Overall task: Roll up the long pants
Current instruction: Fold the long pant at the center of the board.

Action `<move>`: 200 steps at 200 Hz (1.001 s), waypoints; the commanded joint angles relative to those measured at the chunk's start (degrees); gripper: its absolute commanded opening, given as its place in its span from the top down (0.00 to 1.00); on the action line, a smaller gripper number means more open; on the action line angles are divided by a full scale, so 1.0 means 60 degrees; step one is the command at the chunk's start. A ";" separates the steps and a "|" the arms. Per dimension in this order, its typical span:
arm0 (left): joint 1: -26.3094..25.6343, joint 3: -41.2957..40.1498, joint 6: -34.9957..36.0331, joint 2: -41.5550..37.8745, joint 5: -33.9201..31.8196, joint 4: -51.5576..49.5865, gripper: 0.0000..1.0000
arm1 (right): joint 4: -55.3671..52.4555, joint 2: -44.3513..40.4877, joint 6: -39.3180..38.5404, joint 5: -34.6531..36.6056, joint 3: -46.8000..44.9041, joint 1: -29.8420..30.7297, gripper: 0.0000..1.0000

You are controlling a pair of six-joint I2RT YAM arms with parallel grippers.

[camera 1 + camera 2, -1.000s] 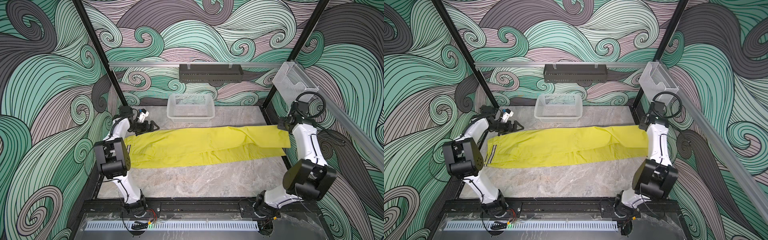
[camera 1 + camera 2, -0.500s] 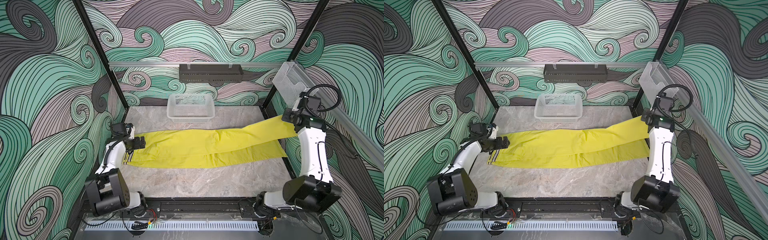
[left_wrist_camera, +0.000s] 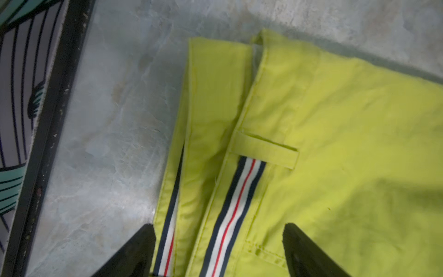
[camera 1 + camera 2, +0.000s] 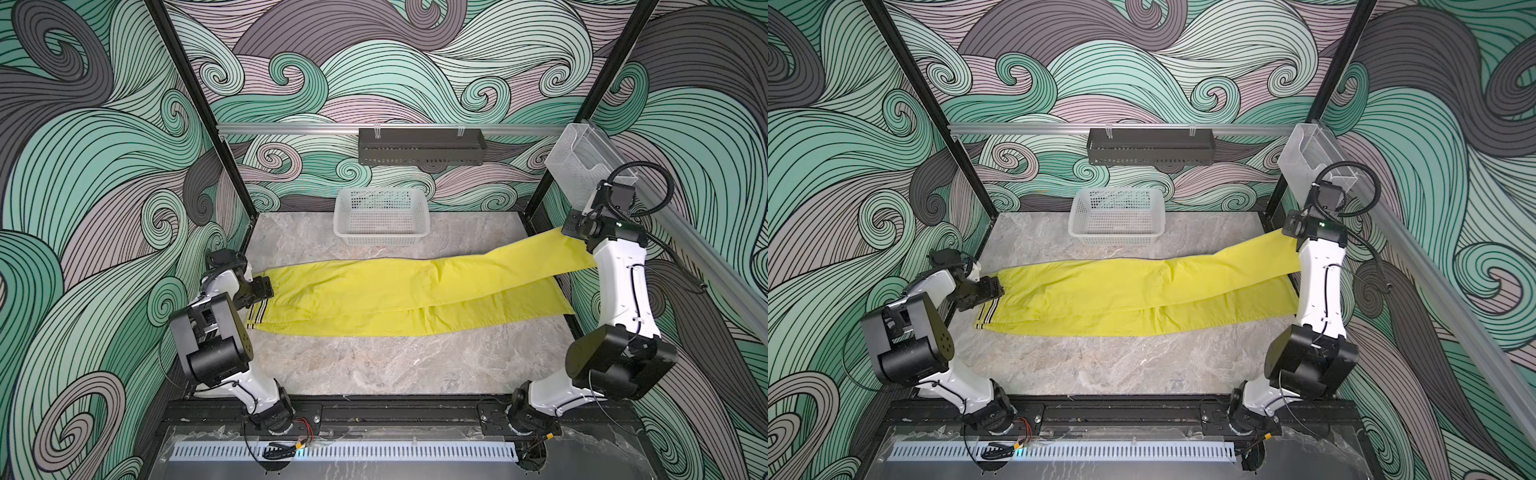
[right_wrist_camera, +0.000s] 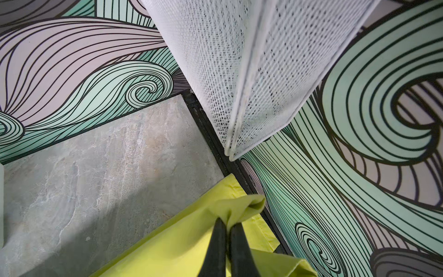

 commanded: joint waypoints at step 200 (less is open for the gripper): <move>-0.0183 0.0447 0.0001 0.0768 -0.0419 -0.1231 0.38 | 0.0557 -0.0361 0.0563 -0.0002 -0.0932 -0.0136 1.00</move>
